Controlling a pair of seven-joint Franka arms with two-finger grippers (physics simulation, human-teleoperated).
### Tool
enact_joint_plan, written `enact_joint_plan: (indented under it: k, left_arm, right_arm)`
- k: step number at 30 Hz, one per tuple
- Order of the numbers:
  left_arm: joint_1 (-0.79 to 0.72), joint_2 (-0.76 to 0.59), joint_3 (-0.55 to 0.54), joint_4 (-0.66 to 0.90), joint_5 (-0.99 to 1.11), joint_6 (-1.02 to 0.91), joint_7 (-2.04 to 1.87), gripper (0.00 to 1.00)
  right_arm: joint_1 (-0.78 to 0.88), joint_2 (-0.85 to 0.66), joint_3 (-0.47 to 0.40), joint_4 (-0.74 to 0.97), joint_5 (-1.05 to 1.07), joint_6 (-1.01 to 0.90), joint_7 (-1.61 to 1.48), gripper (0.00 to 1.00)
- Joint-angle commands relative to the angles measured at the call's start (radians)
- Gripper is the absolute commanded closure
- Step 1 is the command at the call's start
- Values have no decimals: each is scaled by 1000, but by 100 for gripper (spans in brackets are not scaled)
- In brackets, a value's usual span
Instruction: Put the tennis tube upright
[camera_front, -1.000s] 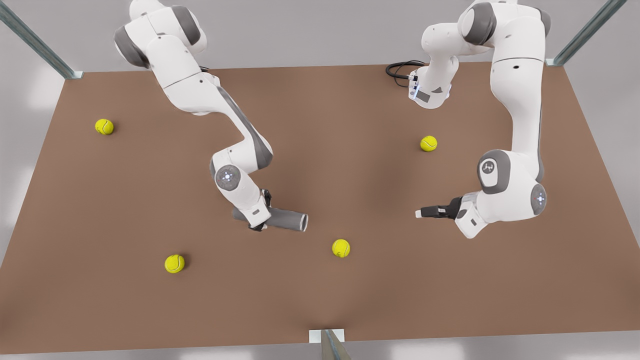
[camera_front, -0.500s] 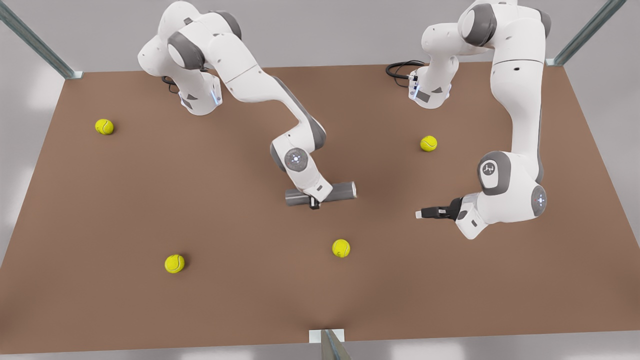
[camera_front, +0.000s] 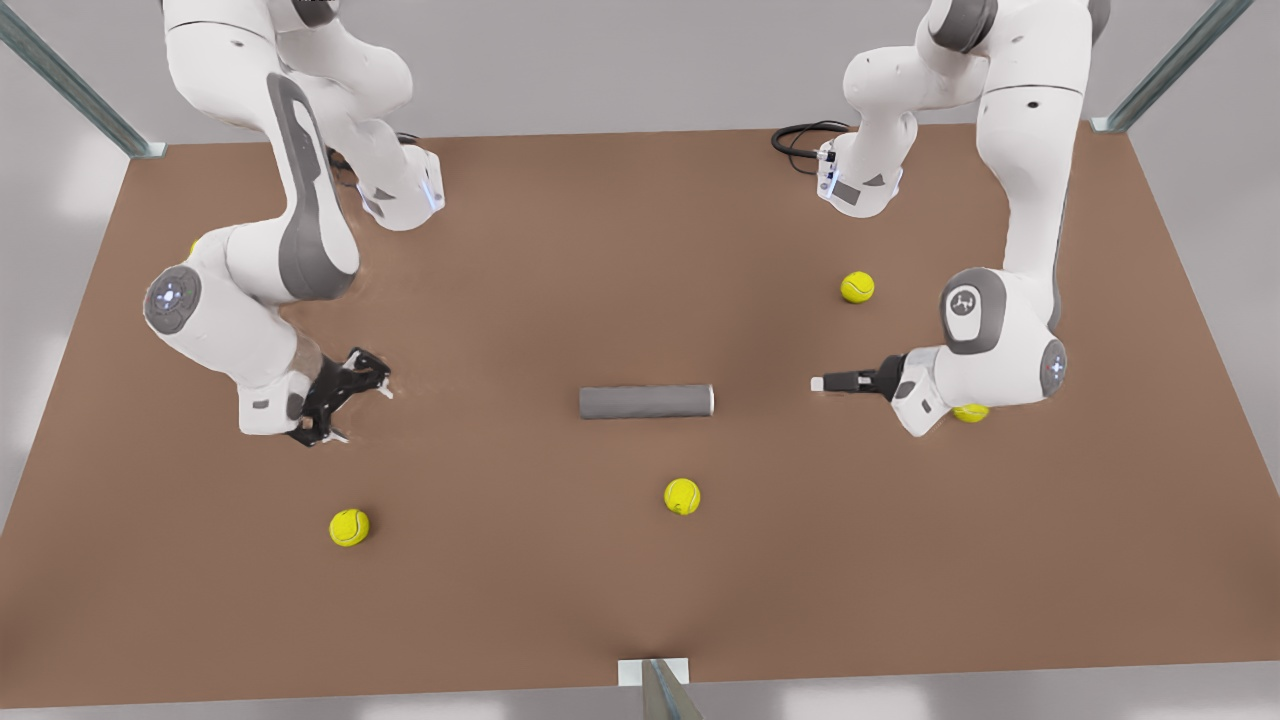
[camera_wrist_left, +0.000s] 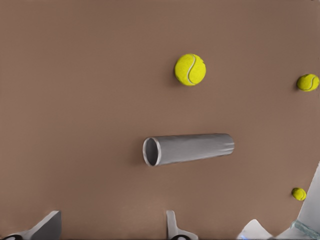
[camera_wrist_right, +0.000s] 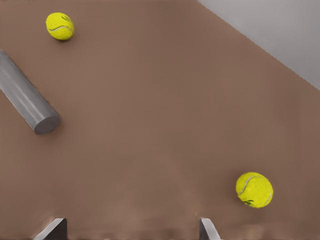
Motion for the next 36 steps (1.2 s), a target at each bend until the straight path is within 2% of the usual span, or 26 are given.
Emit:
enact_joint_plan:
  k: [1,2,4,5,6,7,9,11,16,27,36]
  left_arm:
    - [1,-3,-13,-7,-133,3,1,1]
    - [14,3,-49,-12,-137,3,13,1]
    - [57,14,-55,-81,-297,-1,188,1]
    - [43,15,-64,-86,-340,11,191,1]
    - [43,32,-96,-87,-350,66,191,1]
    - [39,47,-98,-87,-350,98,202,1]
    - [39,98,-102,-86,-396,123,278,1]
    - [37,141,-156,-83,-424,229,297,1]
    - [22,193,-193,-87,-481,290,360,1]
    - [-7,284,-201,-149,-765,353,690,1]
    - [-9,334,-201,-169,-831,359,820,1]
  right_arm:
    - [7,12,2,47,-24,-42,45,0]
    - [2,-5,0,74,-62,-101,166,0]
    - [-43,-48,-3,72,-110,-189,280,0]
    - [-137,-58,72,63,-151,-215,327,0]
    - [-305,-89,227,58,-157,-223,359,0]
    - [-302,-100,244,61,-231,-247,413,0]
    - [-302,-97,268,64,-234,-240,441,0]
    - [-302,-82,279,72,-236,-226,473,0]
    - [-317,-85,278,74,-234,-246,466,0]
    - [-305,-72,288,74,-234,-241,472,0]
    - [-302,-71,288,69,-236,-243,473,0]
